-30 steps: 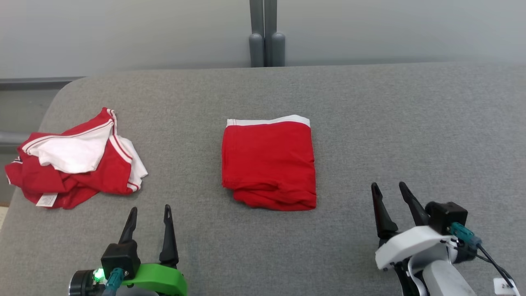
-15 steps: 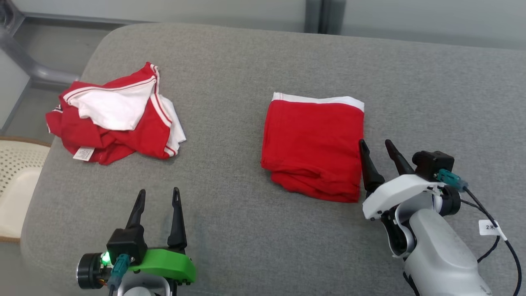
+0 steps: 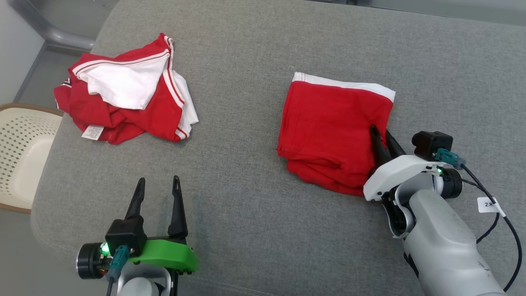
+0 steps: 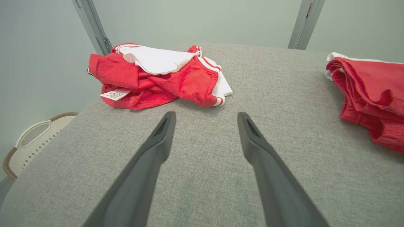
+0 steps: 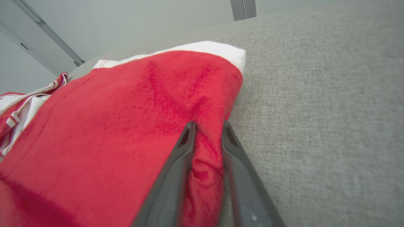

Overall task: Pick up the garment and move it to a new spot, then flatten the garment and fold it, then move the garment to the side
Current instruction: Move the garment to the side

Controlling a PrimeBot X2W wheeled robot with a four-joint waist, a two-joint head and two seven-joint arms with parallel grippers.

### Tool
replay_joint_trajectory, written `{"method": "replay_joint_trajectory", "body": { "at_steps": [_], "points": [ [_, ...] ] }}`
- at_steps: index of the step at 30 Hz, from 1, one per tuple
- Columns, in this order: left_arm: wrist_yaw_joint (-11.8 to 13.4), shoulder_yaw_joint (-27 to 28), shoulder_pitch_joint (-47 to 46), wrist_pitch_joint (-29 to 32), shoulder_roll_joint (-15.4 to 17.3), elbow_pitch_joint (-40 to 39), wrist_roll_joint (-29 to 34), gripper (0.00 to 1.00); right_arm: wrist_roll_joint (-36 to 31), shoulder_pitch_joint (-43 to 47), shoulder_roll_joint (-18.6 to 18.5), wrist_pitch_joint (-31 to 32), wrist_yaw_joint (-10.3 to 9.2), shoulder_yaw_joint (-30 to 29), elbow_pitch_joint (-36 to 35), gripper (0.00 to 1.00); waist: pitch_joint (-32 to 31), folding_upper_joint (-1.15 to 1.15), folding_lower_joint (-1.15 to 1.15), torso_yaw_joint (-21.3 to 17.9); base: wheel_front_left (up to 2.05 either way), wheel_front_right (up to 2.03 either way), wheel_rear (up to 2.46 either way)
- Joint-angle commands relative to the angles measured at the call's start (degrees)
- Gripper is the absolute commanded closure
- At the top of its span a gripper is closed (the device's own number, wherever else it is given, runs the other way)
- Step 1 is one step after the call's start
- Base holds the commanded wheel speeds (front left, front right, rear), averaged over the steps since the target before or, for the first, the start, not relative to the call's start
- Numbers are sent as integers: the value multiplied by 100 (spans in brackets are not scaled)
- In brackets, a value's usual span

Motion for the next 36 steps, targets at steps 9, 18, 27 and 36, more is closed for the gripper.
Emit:
{"method": "replay_joint_trajectory", "body": {
  "at_steps": [9,18,27,36],
  "points": [
    [-132,249,-22,-1,18,74,211,0,371,438,-15,8,0,117,-380,100,-352,0,0,-1071,0,0,0],
    [-310,156,-131,-1,19,210,299,0,559,778,-10,7,-1,392,-523,100,-636,0,0,-2531,0,0,0],
    [-413,92,-66,-1,19,316,346,0,774,1039,-7,7,0,781,-689,100,-738,0,0,-3871,0,0,0],
    [-481,68,-129,-1,22,358,414,0,822,1176,-4,7,0,1000,-840,100,-675,0,0,-4660,0,0,0]
  ]
}}
